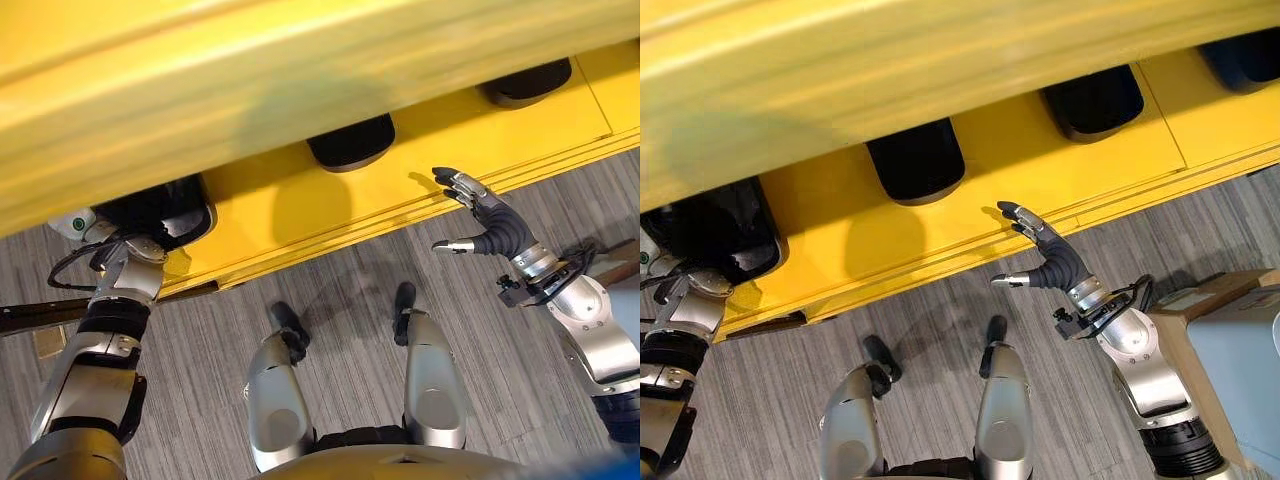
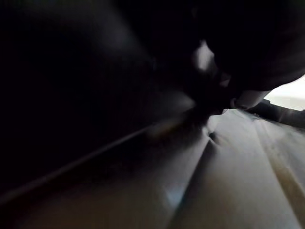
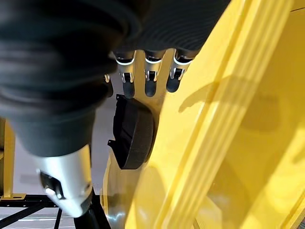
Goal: Move parts from the plastic box to the shelf.
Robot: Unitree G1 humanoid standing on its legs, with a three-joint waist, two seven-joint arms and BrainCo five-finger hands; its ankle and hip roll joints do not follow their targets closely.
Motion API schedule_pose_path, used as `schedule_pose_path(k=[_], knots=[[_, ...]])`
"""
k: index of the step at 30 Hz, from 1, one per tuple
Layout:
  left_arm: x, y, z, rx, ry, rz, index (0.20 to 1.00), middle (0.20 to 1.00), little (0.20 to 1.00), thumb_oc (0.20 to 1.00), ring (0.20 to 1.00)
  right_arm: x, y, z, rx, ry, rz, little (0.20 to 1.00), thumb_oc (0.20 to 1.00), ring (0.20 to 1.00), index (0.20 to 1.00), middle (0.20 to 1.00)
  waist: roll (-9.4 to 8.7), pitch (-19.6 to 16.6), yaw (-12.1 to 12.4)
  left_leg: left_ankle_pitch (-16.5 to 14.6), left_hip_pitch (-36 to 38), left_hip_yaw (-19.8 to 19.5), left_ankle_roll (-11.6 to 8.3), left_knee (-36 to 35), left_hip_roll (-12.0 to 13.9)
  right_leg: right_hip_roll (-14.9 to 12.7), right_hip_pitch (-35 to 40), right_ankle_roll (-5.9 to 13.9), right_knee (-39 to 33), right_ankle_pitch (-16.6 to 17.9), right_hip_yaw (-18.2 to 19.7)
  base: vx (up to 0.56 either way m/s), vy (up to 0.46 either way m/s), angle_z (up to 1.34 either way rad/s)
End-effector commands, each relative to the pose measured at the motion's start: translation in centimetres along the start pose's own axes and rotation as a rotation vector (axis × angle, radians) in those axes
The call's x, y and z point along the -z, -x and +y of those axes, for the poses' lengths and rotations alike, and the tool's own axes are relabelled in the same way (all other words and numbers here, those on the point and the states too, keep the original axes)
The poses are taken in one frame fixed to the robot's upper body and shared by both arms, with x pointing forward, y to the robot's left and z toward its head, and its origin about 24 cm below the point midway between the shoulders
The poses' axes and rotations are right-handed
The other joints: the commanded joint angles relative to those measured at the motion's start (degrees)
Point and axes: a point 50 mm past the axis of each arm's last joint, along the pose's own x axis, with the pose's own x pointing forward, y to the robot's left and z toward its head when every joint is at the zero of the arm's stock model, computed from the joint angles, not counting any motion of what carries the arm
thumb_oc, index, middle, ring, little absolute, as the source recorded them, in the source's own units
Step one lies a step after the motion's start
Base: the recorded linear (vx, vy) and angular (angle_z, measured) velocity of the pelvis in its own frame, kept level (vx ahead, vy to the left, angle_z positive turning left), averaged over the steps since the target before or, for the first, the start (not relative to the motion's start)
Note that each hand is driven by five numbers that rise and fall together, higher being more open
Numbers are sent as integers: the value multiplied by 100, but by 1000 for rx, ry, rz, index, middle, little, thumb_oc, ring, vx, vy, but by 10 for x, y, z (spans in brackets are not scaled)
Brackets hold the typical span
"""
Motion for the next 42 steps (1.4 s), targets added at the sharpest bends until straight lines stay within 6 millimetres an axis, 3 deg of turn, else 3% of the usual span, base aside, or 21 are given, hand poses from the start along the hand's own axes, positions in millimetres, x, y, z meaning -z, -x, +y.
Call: schedule_pose_path(k=[1,5,6,7,8,9,11,12,18,19,21,22,26,31,32,33,39,40,42], knots=[[5,-20,18,-91,-68,-46,200,200,200,200,200,-16,1,-7,33,0,-109,1000,1000,1000,1000,1000,-33,-388,16,-232,-318,-239,-74,511,174,-286,-30,401,97,-117,-207,-41,-12,1],[1,-20,18,-86,-70,-53,200,200,200,200,200,-16,0,-8,32,1,-107,1000,1000,1000,1000,1000,-25,-362,12,-269,-446,-269,-59,699,257,-315,-147,365,312,-178,-161,16,-1,-1],[0,-20,17,-85,-71,-54,200,200,200,200,200,-15,0,-8,32,1,-105,1000,1000,1000,1000,1000,-25,-375,12,-411,-420,-345,-139,773,243,-336,-117,434,389,-299,-117,-12,-20,-4],[-1,-20,17,-86,-70,-55,200,200,200,200,200,-15,0,-8,34,2,-106,1000,1000,1000,1000,1000,-25,-355,10,-294,-490,-282,-46,769,277,-328,-193,356,392,-201,-146,75,-7,-8],[-1,-20,17,-83,-73,-57,200,200,200,200,200,-14,0,-8,36,1,-101,1000,1000,1000,1000,1000,-24,-367,13,-432,-472,-362,-130,843,263,-340,-171,427,474,-323,-93,-77,-35,4],[-1,-21,17,-83,-72,-55,200,200,200,200,200,-13,0,-8,39,3,-99,1000,1000,1000,1000,1000,-22,-342,4,-311,-545,-297,-45,857,315,-343,-249,349,497,-228,-125,77,-3,2],[-2,-20,16,-80,-75,-57,200,200,200,200,200,-11,0,-8,41,1,-89,1000,1000,1000,1000,1000,-16,-350,6,-425,-558,-385,-134,950,327,-359,-242,410,585,-335,-67,20,-4,0],[-2,-20,16,-82,-77,-58,200,200,200,200,200,-11,0,-8,39,2,-89,1000,1000,1000,1000,1000,-16,-327,0,-299,-609,-321,-47,924,358,-349,-294,337,558,-228,-101,-35,-12,-4],[-3,-23,19,-99,-79,-54,200,200,200,200,200,-10,0,-9,42,3,-79,1000,1000,1000,1000,1000,-22,-283,-18,-287,-749,-359,-48,1067,442,-344,-376,324,607,-195,-45,42,0,-1],[-6,-25,22,-106,-80,-55,200,200,200,200,200,-10,-1,-9,43,4,-74,1000,1000,1000,1000,1000,-30,-283,-20,-411,-782,-443,-145,1178,458,-350,-364,386,677,-303,8,142,17,-7],[-10,-30,26,-120,-82,-60,200,200,200,200,200,-11,-2,-10,46,5,-73,1000,1000,1000,1000,1000,-44,-251,-10,-402,-889,-462,-153,1262,504,-342,-418,365,718,-303,13,58,6,-3],[-10,-30,26,-122,-82,-60,200,200,200,200,200,-11,-2,-11,46,5,-75,1000,1000,1000,1000,1000,-43,-230,-13,-279,-936,-394,-60,1229,534,-330,-469,295,688,-198,-26,-44,-4,1],[-12,-34,30,-139,-94,-63,200,200,200,200,200,-11,-3,-12,53,2,-71,1000,1000,1000,1000,1000,-60,-229,-7,-397,-957,-470,-167,1306,527,-331,-458,360,727,-290,23,79,22,-1],[-19,-39,34,-159,-83,-65,200,200,200,200,200,-12,-6,-12,52,0,-70,1000,1000,1000,1000,1000,-71,-157,-3,-275,-1134,-416,-75,1371,604,-315,-610,264,798,-199,2,-8,13,2],[-21,-39,35,-161,-83,-68,200,200,200,200,200,-12,-7,-12,53,-1,-69,1000,1000,1000,1000,1000,-75,-173,4,-401,-1103,-486,-170,1412,571,-319,-573,331,834,-306,37,0,0,0],[-23,-40,36,-167,-80,-67,200,200,200,200,200,-13,-8,-13,54,1,-74,1000,1000,1000,1000,1000,-82,-143,5,-285,-1159,-418,-74,1376,594,-300,-637,260,813,-210,-3,0,0,0],[-25,-43,39,-192,-95,-49,200,200,200,200,200,-14,-11,-13,57,-1,-74,1000,1000,1000,1000,1000,-114,-109,21,-317,-1224,-428,-71,1443,599,-292,-691,241,871,-218,-13,4,3,0],[-25,-43,39,-193,-93,-53,200,200,200,200,200,-13,-11,-14,61,-2,-71,1000,1000,1000,1000,1000,-116,-127,34,-445,-1198,-505,-164,1494,572,-302,-658,307,920,-325,27,0,0,0],[-29,-44,41,-202,-91,-63,200,200,200,200,200,-14,-12,-14,64,-5,-75,1000,1000,1000,1000,1000,-125,-99,37,-328,-1276,-442,-65,1471,602,-278,-743,228,906,-218,-8,-34,0,1]])
